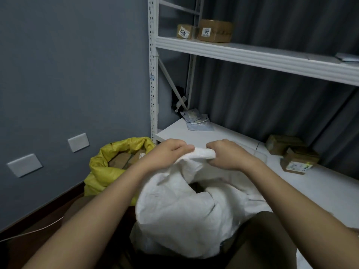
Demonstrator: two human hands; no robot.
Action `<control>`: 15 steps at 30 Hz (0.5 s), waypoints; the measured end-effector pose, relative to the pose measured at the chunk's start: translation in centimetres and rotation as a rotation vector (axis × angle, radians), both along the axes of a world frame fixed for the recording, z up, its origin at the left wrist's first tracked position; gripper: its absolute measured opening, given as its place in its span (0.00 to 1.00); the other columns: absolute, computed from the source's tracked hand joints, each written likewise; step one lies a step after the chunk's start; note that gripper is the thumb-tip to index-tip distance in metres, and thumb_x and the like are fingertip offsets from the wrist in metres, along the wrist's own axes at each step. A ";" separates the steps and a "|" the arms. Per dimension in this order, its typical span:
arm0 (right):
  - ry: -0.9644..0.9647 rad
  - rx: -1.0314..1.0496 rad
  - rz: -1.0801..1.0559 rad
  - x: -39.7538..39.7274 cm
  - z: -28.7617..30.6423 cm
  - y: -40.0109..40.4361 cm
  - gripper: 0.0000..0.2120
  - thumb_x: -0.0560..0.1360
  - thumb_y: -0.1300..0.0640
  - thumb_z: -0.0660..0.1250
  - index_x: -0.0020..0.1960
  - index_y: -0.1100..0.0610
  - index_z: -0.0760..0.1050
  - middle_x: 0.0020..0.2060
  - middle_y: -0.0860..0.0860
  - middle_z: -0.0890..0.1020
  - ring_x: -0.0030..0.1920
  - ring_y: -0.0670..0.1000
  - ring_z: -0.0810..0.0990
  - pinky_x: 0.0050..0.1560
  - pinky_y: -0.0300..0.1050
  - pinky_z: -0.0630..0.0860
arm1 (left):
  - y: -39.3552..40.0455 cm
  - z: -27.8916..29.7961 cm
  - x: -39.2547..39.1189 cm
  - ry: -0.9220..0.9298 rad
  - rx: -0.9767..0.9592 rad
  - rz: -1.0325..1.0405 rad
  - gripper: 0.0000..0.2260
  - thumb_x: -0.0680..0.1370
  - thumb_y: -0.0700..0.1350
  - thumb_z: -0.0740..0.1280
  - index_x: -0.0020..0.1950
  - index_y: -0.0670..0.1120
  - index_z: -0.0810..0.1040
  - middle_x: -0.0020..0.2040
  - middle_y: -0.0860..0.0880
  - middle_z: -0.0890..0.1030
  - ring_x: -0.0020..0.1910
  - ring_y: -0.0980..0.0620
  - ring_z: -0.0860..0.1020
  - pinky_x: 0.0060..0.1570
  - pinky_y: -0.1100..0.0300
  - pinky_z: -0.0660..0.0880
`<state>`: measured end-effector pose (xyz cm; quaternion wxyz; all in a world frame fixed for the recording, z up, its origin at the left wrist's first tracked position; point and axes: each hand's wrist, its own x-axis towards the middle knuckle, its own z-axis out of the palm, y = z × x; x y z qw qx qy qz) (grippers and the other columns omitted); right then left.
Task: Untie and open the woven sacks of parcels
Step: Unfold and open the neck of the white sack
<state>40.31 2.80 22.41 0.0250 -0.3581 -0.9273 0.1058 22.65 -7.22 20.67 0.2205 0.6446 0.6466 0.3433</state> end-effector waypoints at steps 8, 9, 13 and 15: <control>-0.009 -0.021 0.001 0.0 -0.5 -0.4 0.05 0.69 0.59 0.69 0.41 0.53 0.72 0.40 0.50 0.79 0.42 0.52 0.76 0.37 0.44 0.69 | 0.2 -1.0 0.4 -0.033 -0.108 -0.014 0.22 0.80 0.58 0.58 0.46 0.39 0.75 0.42 0.45 0.78 0.42 0.52 0.74 0.51 0.47 0.72; -0.010 -0.002 -0.012 -0.1 -0.7 -0.8 0.05 0.69 0.59 0.68 0.39 0.52 0.72 0.39 0.50 0.79 0.41 0.51 0.76 0.36 0.43 0.68 | 0.2 -1.0 0.1 -0.012 -0.123 0.028 0.23 0.79 0.60 0.57 0.45 0.40 0.75 0.41 0.46 0.78 0.41 0.52 0.74 0.49 0.47 0.72; 0.076 -0.553 0.023 -0.4 -1.2 -1.2 0.08 0.63 0.57 0.72 0.41 0.55 0.77 0.35 0.47 0.78 0.38 0.46 0.75 0.39 0.40 0.70 | -0.4 -1.7 3.1 0.391 -0.055 0.039 0.17 0.78 0.62 0.57 0.44 0.49 0.69 0.40 0.52 0.73 0.41 0.51 0.71 0.38 0.54 0.65; 0.124 -0.411 0.017 0.1 -1.6 -0.4 0.13 0.62 0.56 0.72 0.45 0.54 0.75 0.40 0.48 0.80 0.41 0.48 0.77 0.42 0.44 0.72 | -0.6 -1.5 2.4 0.012 -0.079 0.001 0.18 0.77 0.61 0.60 0.42 0.47 0.75 0.39 0.51 0.75 0.41 0.52 0.73 0.41 0.54 0.67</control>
